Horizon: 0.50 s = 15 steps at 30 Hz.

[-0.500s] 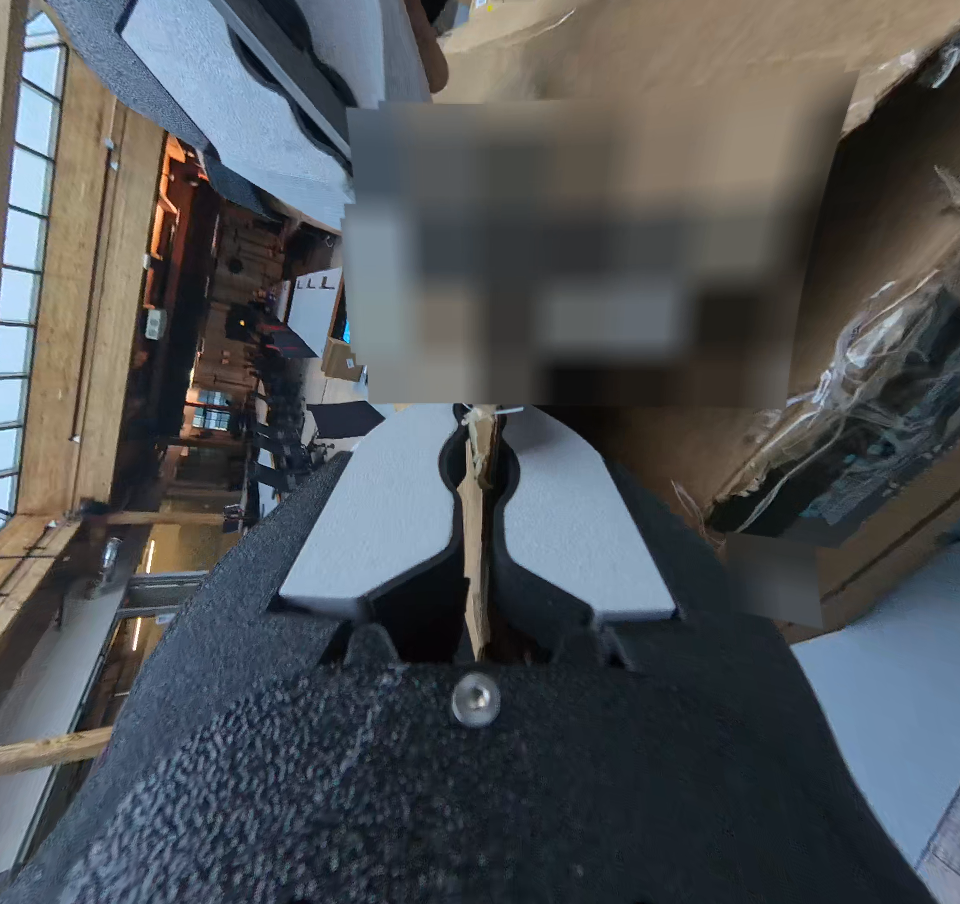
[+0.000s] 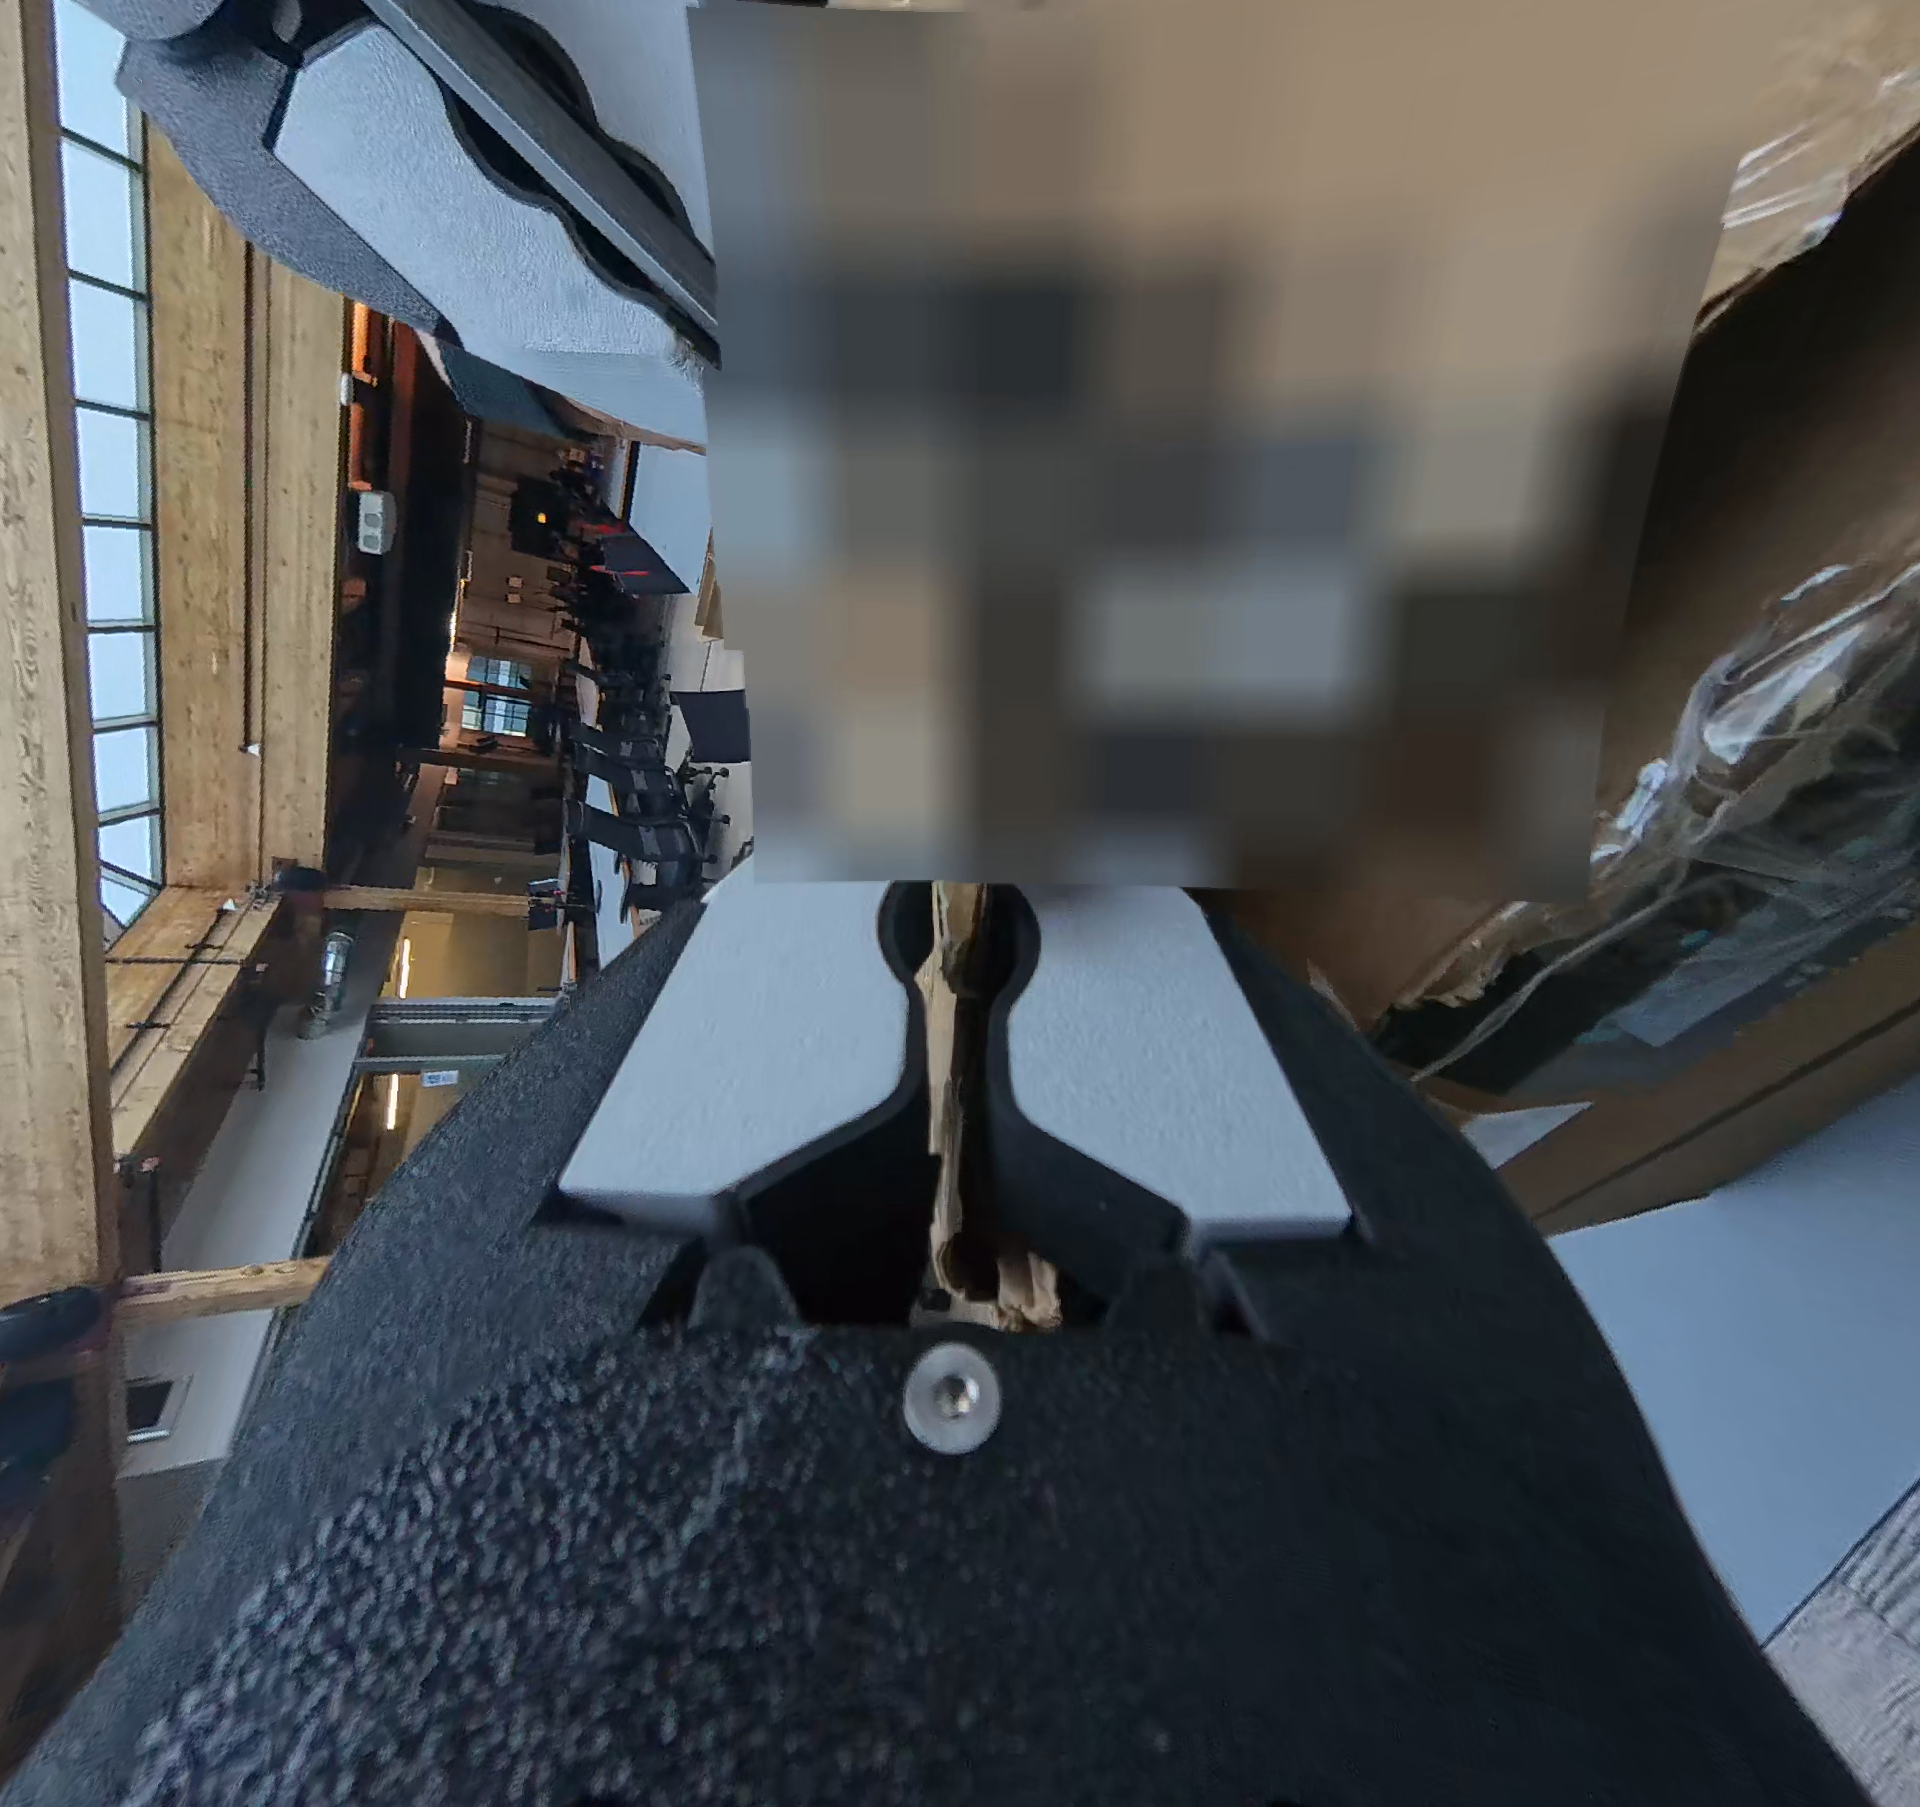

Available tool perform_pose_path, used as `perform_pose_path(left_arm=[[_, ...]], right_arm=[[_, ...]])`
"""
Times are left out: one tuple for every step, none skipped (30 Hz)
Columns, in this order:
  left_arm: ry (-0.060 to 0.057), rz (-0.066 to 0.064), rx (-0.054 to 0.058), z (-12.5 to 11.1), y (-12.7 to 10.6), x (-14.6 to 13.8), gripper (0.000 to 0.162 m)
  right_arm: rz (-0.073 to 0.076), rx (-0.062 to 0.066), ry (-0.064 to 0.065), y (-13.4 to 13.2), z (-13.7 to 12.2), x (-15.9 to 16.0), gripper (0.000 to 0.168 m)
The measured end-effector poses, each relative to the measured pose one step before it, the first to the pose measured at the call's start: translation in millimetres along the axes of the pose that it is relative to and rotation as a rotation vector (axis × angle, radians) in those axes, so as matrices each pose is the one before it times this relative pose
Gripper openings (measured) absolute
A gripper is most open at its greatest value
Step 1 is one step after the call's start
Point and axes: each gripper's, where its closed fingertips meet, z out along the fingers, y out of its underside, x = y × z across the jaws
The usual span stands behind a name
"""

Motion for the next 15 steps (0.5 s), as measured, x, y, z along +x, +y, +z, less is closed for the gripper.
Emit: perform_pose_path(left_arm=[[-0.0098, -0.0208, 0.0066, -0.56, -1.24, -0.73, 0.004], [-0.0033, -0.0049, -0.0047, -0.15, 0.75, -0.68, 0.004], [0.0090, 0.0041, -0.0086, 0.59, 2.08, 1.49, 0.004], [0.0042, 0.0085, 0.0009, 0.62, 1.52, 1.80, 0.005], [0.0127, 0.0083, -0.0030, 0.76, 1.61, 3.15, 0.005], [0.0036, 0.0127, -0.0015, 0.80, 0.63, 1.67, 0.005], [-0.0086, 0.0078, 0.0056, -0.11, -1.51, -0.56, 0.005], [-0.0141, 0.0076, 0.0098, -0.87, -2.96, -2.22, 0.004], [-0.0146, 0.0147, 0.0047, -0.83, -2.41, -2.95, 0.004], [-0.0049, 0.0132, 0.0014, -0.33, -1.28, -1.13, 0.003], [0.0050, 0.0117, -0.0135, 0.39, 2.07, 1.99, 0.003], [0.0050, 0.0289, -0.0167, 0.70, 4.74, 4.25, 0.004], [0.0096, 0.0193, -0.0051, 1.67, 3.87, 6.35, 0.004], [0.0184, -0.0096, 0.0075, 1.92, 0.63, 6.73, 0.005], [0.0050, -0.0048, 0.0040, 0.82, -0.52, 2.01, 0.005]], right_arm=[[0.0446, 0.0055, -0.0163, -0.93, -0.50, 0.82, 0.007], [0.0515, 0.0078, -0.0095, -0.60, -0.02, 1.11, 0.007], [0.0433, -0.0098, 0.0000, 0.80, 2.19, 0.49, 0.007], [0.0267, -0.0273, 0.0098, 0.98, 4.16, -0.61, 0.007], [-0.0005, -0.0395, 0.0159, 1.62, 4.27, -1.73, 0.007], [-0.0082, -0.0340, 0.0156, 2.05, 2.26, -1.59, 0.007], [0.0076, -0.0071, 0.0106, 0.78, -0.79, -1.04, 0.007], [0.0375, 0.0185, -0.0005, -0.66, -3.50, -0.30, 0.006], [0.0476, 0.0262, -0.0059, -1.35, -4.33, 0.61, 0.006], [0.0423, 0.0157, -0.0074, -1.12, -2.68, 0.56, 0.006], [0.0340, -0.0093, -0.0045, 0.02, 1.20, 0.39, 0.006], [0.0084, -0.0322, 0.0076, 1.99, 5.44, 0.09, 0.006], [-0.0006, -0.0439, 0.0104, 3.17, 7.76, -0.79, 0.006], [0.0006, -0.0428, -0.0012, 4.06, 7.37, -2.20, 0.007], [-0.0036, -0.0188, -0.0073, 3.31, 3.42, -1.91, 0.007]])
